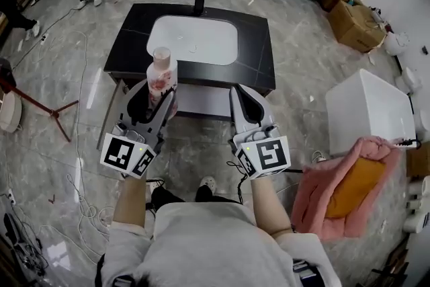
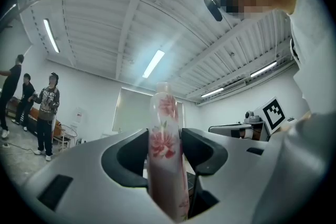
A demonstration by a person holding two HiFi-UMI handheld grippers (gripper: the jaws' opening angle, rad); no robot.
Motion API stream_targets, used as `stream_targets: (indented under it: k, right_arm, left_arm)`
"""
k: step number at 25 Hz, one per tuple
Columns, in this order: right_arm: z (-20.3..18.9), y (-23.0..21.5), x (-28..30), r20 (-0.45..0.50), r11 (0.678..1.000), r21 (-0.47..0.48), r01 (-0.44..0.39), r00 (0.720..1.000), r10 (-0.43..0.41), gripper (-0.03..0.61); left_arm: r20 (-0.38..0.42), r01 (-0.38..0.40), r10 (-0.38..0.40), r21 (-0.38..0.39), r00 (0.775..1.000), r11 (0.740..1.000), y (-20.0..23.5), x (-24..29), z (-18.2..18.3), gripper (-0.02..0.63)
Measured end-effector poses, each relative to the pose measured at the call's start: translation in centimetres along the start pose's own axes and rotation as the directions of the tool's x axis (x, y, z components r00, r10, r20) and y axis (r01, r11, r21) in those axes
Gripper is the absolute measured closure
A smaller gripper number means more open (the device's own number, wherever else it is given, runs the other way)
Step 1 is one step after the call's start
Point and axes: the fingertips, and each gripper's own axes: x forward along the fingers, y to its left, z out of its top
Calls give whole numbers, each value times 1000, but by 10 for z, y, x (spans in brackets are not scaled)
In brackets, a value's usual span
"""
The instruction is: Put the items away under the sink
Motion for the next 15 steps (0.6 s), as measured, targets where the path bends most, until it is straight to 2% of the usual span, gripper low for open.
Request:
stream_targets:
  k: [7,15]
  right_arm:
    - [-21,-18,-15,-27,998,32,-55,998,55,568]
    - [-57,-22,-6,-72,995,68,-73,994,77,568]
  left_arm:
    - [-25,-45,45,1,999,999,-25,10,-22,408]
    - [-42,-48,47,-24,998,999,-26,17,-58,408]
